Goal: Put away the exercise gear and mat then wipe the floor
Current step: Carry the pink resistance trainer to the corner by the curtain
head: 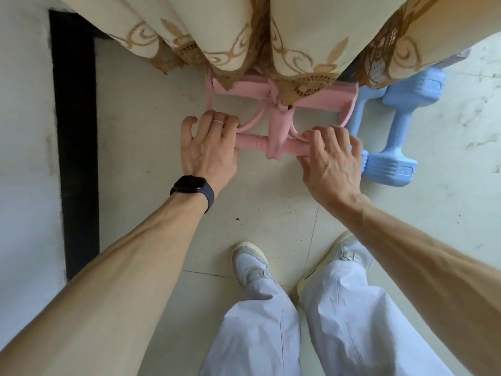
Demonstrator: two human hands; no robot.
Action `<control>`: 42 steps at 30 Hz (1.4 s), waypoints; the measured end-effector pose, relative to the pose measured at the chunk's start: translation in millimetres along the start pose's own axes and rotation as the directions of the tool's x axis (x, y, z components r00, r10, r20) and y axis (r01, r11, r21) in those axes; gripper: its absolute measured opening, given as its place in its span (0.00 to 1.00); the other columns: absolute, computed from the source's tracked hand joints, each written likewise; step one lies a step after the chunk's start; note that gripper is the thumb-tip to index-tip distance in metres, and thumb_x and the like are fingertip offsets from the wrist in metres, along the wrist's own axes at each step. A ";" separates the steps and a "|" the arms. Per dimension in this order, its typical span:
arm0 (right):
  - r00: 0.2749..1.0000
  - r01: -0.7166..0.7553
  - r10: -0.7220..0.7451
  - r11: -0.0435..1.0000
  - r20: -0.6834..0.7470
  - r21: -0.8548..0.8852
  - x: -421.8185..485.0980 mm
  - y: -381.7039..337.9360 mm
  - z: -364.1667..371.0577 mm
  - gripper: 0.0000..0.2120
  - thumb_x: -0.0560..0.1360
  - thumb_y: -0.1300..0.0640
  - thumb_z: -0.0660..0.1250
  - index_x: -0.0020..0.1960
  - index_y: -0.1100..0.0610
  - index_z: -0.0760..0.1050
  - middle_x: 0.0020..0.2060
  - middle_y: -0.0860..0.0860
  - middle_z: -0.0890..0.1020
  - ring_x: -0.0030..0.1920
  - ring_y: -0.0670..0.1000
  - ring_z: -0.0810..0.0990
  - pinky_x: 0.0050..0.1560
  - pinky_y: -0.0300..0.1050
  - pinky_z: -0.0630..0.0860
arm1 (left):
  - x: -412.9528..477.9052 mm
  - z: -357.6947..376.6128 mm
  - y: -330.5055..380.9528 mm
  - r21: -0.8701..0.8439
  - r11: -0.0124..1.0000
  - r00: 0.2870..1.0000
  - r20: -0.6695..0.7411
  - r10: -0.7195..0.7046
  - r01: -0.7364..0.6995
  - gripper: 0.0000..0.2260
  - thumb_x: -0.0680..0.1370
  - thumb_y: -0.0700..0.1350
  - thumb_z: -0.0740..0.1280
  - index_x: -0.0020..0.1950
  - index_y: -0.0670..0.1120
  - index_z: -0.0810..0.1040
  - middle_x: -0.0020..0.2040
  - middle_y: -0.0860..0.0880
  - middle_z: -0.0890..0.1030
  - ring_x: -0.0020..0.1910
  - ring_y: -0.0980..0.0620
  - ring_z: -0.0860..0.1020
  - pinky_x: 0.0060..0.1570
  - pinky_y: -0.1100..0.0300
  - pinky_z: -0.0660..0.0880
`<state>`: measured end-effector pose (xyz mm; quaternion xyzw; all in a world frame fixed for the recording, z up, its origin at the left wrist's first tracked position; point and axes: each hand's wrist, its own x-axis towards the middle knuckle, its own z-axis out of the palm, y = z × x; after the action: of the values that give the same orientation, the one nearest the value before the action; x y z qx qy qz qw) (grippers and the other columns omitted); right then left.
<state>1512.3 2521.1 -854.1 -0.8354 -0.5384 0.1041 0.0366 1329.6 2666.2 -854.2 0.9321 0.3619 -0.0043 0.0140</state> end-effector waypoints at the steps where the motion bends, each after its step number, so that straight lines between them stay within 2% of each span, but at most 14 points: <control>1: 1.000 0.004 -0.004 1.000 -0.004 0.004 -0.1 -2.2 -2.6 0.14 0.74 0.54 0.67 0.58 0.57 0.74 0.55 0.53 0.78 0.58 0.58 0.72 0.56 0.55 0.66 | -3.2 -1.4 0.8 0.004 1.000 1.000 0.003 -0.026 0.026 0.18 0.66 0.41 0.72 0.55 0.45 0.77 0.51 0.46 0.81 0.56 0.44 0.75 0.57 0.47 0.65; 5: 0.987 -0.001 0.001 1.000 0.161 0.003 5.4 -16.6 3.8 0.15 0.71 0.56 0.71 0.56 0.55 0.74 0.51 0.52 0.79 0.55 0.58 0.74 0.51 0.54 0.68 | -9.6 9.7 -3.9 -0.052 0.996 0.988 0.140 -0.070 0.078 0.20 0.63 0.38 0.76 0.53 0.46 0.77 0.50 0.47 0.81 0.57 0.44 0.75 0.55 0.47 0.68; 8: 0.930 0.002 0.019 0.998 0.366 -0.058 7.1 -23.6 22.0 0.16 0.70 0.55 0.71 0.56 0.53 0.72 0.51 0.51 0.79 0.55 0.57 0.75 0.50 0.52 0.66 | -6.8 21.8 -8.0 -0.035 0.999 0.967 0.254 0.017 -0.009 0.24 0.59 0.36 0.78 0.52 0.46 0.77 0.49 0.48 0.81 0.53 0.45 0.77 0.54 0.49 0.69; 11: 0.910 -0.063 0.071 0.997 0.409 -0.033 4.1 -22.6 38.4 0.16 0.72 0.56 0.70 0.58 0.54 0.72 0.54 0.51 0.79 0.58 0.57 0.73 0.49 0.51 0.67 | -6.6 32.6 -8.3 -0.023 0.996 0.959 0.268 0.087 -0.084 0.23 0.59 0.35 0.76 0.50 0.46 0.76 0.45 0.49 0.81 0.48 0.45 0.79 0.54 0.50 0.70; 15: 0.900 -0.008 0.020 1.000 0.435 -0.030 2.7 -16.9 46.9 0.15 0.74 0.55 0.69 0.59 0.55 0.72 0.54 0.50 0.80 0.59 0.57 0.72 0.49 0.51 0.67 | -12.3 41.7 -5.6 0.007 0.993 0.920 0.378 0.106 -0.117 0.23 0.59 0.36 0.78 0.49 0.48 0.75 0.42 0.51 0.80 0.44 0.47 0.79 0.51 0.52 0.69; 22: 0.963 -0.053 0.058 0.998 0.264 -0.025 5.6 -7.9 71.6 0.12 0.69 0.58 0.74 0.51 0.56 0.77 0.43 0.52 0.81 0.49 0.59 0.76 0.44 0.51 0.71 | 2.2 63.7 -7.0 0.027 0.994 0.947 0.307 0.094 -0.107 0.23 0.60 0.33 0.76 0.52 0.45 0.77 0.44 0.46 0.81 0.51 0.42 0.79 0.64 0.41 0.69; 25: 0.954 -0.052 0.054 0.999 0.294 -0.016 8.2 -7.2 73.0 0.10 0.70 0.60 0.71 0.51 0.56 0.76 0.45 0.52 0.81 0.50 0.59 0.76 0.46 0.51 0.71 | 3.8 69.6 -2.5 0.023 0.997 0.917 0.395 0.060 -0.075 0.23 0.59 0.33 0.78 0.51 0.45 0.78 0.41 0.45 0.81 0.47 0.42 0.80 0.62 0.40 0.72; 28: 0.926 -0.089 0.066 0.995 0.373 0.045 13.1 -12.1 56.4 0.11 0.74 0.53 0.65 0.56 0.55 0.76 0.51 0.52 0.81 0.56 0.59 0.75 0.51 0.51 0.71 | -3.4 66.5 1.0 0.000 0.997 0.924 0.375 0.074 -0.080 0.21 0.60 0.30 0.72 0.49 0.45 0.78 0.40 0.45 0.80 0.44 0.41 0.80 0.58 0.43 0.74; 32: 0.984 -0.176 0.163 0.951 0.073 0.253 30.0 -20.9 22.8 0.18 0.75 0.43 0.61 0.53 0.58 0.75 0.48 0.57 0.76 0.51 0.62 0.74 0.54 0.56 0.70 | -23.7 60.3 -1.4 -0.012 0.986 0.910 0.384 0.158 -0.166 0.22 0.64 0.31 0.66 0.55 0.46 0.78 0.43 0.47 0.81 0.45 0.43 0.79 0.56 0.46 0.71; 33: 0.973 -0.233 0.219 0.925 0.078 0.300 34.3 -23.9 16.7 0.24 0.75 0.38 0.59 0.56 0.58 0.74 0.50 0.57 0.75 0.54 0.62 0.72 0.58 0.57 0.70 | -29.1 57.5 -2.7 -0.015 0.984 0.905 0.389 0.171 -0.179 0.22 0.64 0.31 0.65 0.56 0.46 0.78 0.43 0.48 0.81 0.45 0.44 0.80 0.55 0.47 0.71; 35: 0.916 -0.364 0.283 0.886 0.286 0.288 39.9 -31.4 7.8 0.35 0.74 0.27 0.54 0.63 0.56 0.71 0.60 0.57 0.73 0.64 0.60 0.68 0.64 0.59 0.65 | -39.7 48.9 -4.8 -0.025 0.979 0.900 0.391 0.195 -0.201 0.22 0.64 0.32 0.61 0.55 0.46 0.78 0.42 0.48 0.81 0.43 0.44 0.80 0.54 0.48 0.71; 37: 0.838 -0.379 0.228 0.897 0.496 0.228 42.0 -40.0 5.5 0.38 0.71 0.21 0.48 0.59 0.52 0.73 0.62 0.54 0.75 0.70 0.58 0.65 0.70 0.62 0.59 | -51.7 38.2 -9.3 -0.023 0.970 0.892 0.388 0.232 -0.242 0.20 0.65 0.33 0.60 0.53 0.46 0.79 0.41 0.48 0.80 0.41 0.44 0.79 0.53 0.48 0.71; 39: 0.750 -0.408 0.174 0.881 0.638 0.239 44.2 -51.5 11.5 0.40 0.68 0.18 0.45 0.50 0.52 0.71 0.48 0.50 0.79 0.60 0.57 0.74 0.68 0.65 0.59 | -64.8 28.0 -17.9 0.005 0.950 0.875 0.391 0.285 -0.312 0.16 0.66 0.34 0.62 0.50 0.47 0.79 0.39 0.48 0.79 0.39 0.44 0.78 0.52 0.48 0.71; 42: 0.542 -0.696 0.202 0.652 0.816 0.300 48.4 -68.6 25.2 0.36 0.64 0.21 0.61 0.47 0.54 0.72 0.38 0.50 0.80 0.44 0.56 0.79 0.60 0.58 0.72 | -84.8 19.1 -30.0 0.010 0.915 0.823 0.442 0.357 -0.403 0.18 0.70 0.36 0.56 0.52 0.48 0.79 0.40 0.49 0.80 0.40 0.44 0.78 0.54 0.48 0.69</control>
<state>1465.0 2592.4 -873.4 -0.7799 -0.1943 0.5927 0.0528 1246.8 2630.6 -872.5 0.9604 0.1560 -0.2260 0.0465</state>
